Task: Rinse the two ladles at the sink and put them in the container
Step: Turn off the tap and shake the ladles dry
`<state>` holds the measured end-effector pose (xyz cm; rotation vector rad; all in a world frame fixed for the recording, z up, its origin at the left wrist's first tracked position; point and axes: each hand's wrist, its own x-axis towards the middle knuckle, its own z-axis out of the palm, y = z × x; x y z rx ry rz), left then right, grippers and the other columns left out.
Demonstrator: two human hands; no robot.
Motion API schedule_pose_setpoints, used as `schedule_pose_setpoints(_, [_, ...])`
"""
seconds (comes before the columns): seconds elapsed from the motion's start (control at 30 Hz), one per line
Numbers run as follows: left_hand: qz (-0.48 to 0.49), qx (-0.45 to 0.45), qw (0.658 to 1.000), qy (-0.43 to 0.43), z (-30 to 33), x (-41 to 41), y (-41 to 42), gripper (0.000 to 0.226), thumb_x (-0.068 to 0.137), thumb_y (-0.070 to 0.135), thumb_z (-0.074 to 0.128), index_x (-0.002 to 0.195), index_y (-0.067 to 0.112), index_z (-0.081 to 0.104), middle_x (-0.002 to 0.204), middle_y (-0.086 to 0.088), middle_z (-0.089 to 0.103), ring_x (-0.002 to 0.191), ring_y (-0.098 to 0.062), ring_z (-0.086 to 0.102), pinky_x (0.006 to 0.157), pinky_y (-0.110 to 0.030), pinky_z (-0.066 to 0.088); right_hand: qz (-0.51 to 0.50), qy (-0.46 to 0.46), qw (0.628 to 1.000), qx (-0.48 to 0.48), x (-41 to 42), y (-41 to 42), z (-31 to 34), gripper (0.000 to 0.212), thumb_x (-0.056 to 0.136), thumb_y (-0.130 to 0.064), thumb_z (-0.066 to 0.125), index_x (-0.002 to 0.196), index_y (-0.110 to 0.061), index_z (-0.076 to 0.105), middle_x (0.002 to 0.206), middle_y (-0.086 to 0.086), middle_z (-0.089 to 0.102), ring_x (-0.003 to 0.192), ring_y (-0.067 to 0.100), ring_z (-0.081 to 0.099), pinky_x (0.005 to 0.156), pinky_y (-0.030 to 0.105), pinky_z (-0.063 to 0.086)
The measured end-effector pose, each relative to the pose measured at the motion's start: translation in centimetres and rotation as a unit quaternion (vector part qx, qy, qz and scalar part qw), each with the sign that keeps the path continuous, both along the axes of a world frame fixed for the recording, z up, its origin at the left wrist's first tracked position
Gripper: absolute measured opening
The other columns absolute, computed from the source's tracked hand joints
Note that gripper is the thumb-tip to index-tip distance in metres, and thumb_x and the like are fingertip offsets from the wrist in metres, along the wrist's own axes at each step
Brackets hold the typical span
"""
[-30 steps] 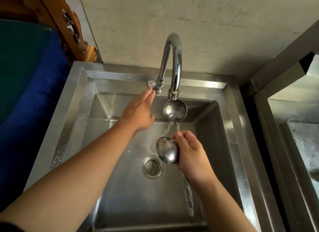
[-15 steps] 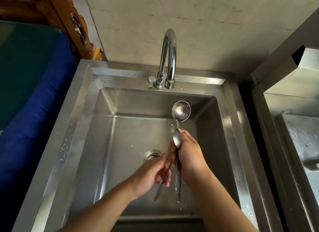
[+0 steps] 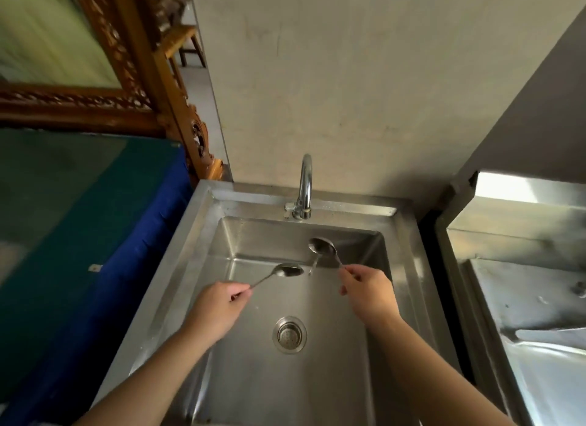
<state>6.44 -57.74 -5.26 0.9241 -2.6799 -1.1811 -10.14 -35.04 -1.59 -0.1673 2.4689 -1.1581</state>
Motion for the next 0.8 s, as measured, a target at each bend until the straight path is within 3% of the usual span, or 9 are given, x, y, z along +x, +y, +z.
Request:
schedule_pose_setpoints(0.1, [-0.002, -0.114, 0.993, 0.031, 4.8, -0.5, -0.2, 0.025, 0.098, 0.024, 0.062, 0.118, 0.016, 0.076, 0.085, 0.007, 0.071, 0.067, -0.003, 0.059, 0.059, -0.010, 0.039, 0.049, 0.121, 0.991, 0.040, 0.0, 1.3, 5.2, 0.022, 0.092, -0.039, 0.058, 0.092, -0.030, 0.078, 0.066, -0.005, 0.074, 0.065, 0.018, 0.069, 0.056, 0.033, 0.054])
schedule_pose_setpoints(0.23, [-0.007, -0.214, 0.969, 0.122, 12.6, -0.9, 0.0, 0.027, 0.096, 0.020, 0.064, 0.121, 0.014, 0.074, 0.091, 0.005, 0.069, 0.073, -0.006, 0.061, 0.059, -0.008, 0.036, 0.087, 0.283, 0.954, 0.055, 0.1, 2.8, 12.7, 0.029, 0.094, -0.042, 0.058, 0.109, -0.027, 0.077, 0.089, 0.002, 0.080, 0.085, 0.029, 0.072, 0.071, 0.038, 0.058])
schedule_pose_setpoints(0.3, [-0.020, -0.263, 0.948, 0.178, 16.7, -1.1, 0.0, 0.026, 0.095, 0.017, 0.066, 0.119, 0.012, 0.074, 0.093, 0.002, 0.071, 0.075, -0.011, 0.063, 0.064, -0.016, 0.044, 0.094, 0.342, 0.934, 0.042, 0.2, 2.9, 16.2, 0.030, 0.095, -0.043, 0.059, 0.117, -0.032, 0.076, 0.098, 0.003, 0.081, 0.091, 0.031, 0.073, 0.076, 0.040, 0.058])
schedule_pose_setpoints(0.4, [-0.034, -0.303, 0.919, 0.250, 23.1, -0.9, 0.3, 0.025, 0.095, 0.014, 0.066, 0.118, 0.010, 0.075, 0.090, -0.004, 0.071, 0.075, -0.020, 0.066, 0.070, -0.037, 0.057, 0.108, 0.420, 0.901, 0.033, 0.9, 3.1, 21.6, 0.031, 0.097, -0.040, 0.059, 0.121, -0.031, 0.075, 0.096, 0.003, 0.081, 0.084, 0.031, 0.072, 0.070, 0.037, 0.057])
schedule_pose_setpoints(0.57, [-0.031, -0.341, 0.881, 0.326, 31.0, 1.3, 0.5, 0.025, 0.095, 0.012, 0.065, 0.117, 0.009, 0.075, 0.088, -0.009, 0.071, 0.074, -0.025, 0.066, 0.070, -0.041, 0.059, 0.068, 0.486, 0.871, 0.010, 3.6, 3.7, 28.6, 0.029, 0.098, -0.035, 0.059, 0.122, -0.027, 0.075, 0.083, 0.005, 0.072, 0.073, 0.029, 0.067, 0.065, 0.039, 0.056])
schedule_pose_setpoints(0.8, [-0.037, -0.355, 0.867, 0.348, 34.7, 5.9, -0.2, 0.025, 0.095, 0.012, 0.064, 0.117, 0.009, 0.075, 0.095, -0.010, 0.068, 0.077, -0.023, 0.064, 0.066, -0.035, 0.056, 0.019, 0.505, 0.863, 0.001, 8.8, 3.7, 31.9, 0.026, 0.097, -0.028, 0.062, 0.117, -0.022, 0.078, 0.094, 0.005, 0.067, 0.078, 0.027, 0.066, 0.069, 0.036, 0.054])
